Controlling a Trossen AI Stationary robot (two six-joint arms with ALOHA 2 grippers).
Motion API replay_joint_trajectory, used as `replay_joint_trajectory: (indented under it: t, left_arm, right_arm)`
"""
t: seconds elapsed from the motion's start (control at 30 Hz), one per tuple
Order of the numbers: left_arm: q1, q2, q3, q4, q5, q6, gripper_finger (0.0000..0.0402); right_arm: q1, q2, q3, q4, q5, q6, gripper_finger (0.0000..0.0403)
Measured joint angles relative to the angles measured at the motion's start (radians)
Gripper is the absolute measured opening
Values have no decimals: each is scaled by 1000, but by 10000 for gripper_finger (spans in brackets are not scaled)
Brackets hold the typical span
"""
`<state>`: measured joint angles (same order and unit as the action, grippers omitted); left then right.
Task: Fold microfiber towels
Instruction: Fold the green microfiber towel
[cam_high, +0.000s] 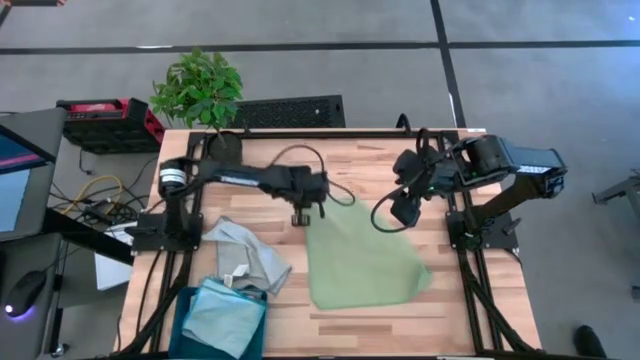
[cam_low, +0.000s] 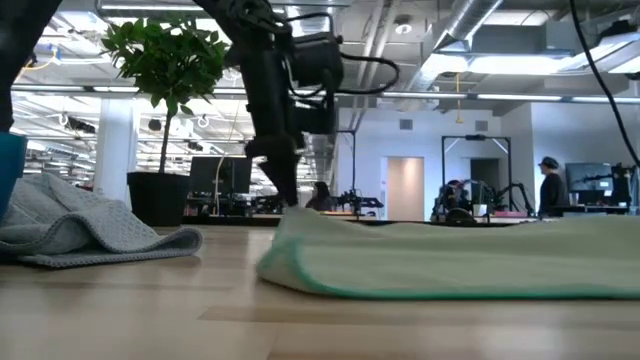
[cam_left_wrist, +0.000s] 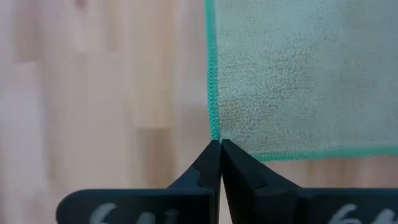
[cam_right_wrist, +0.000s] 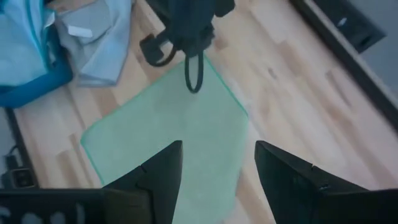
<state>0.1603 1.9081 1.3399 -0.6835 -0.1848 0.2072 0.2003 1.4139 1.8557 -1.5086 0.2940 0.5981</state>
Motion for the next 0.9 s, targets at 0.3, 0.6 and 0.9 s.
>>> replay_joint_trajectory:
  t: [0.3,0.6,0.9]
  left_arm:
    - [67,-165,2,-27,-16,183,0]
    - [64,-266,3,-70,-19,350,0]
    - [57,-319,4,-70,-3,380,0]
  right_arm:
    - [-142,22,-121,114,-47,-187,225]
    - [-386,75,-285,429,-460,-554,225]
    - [-574,278,-336,560,-663,-838,225]
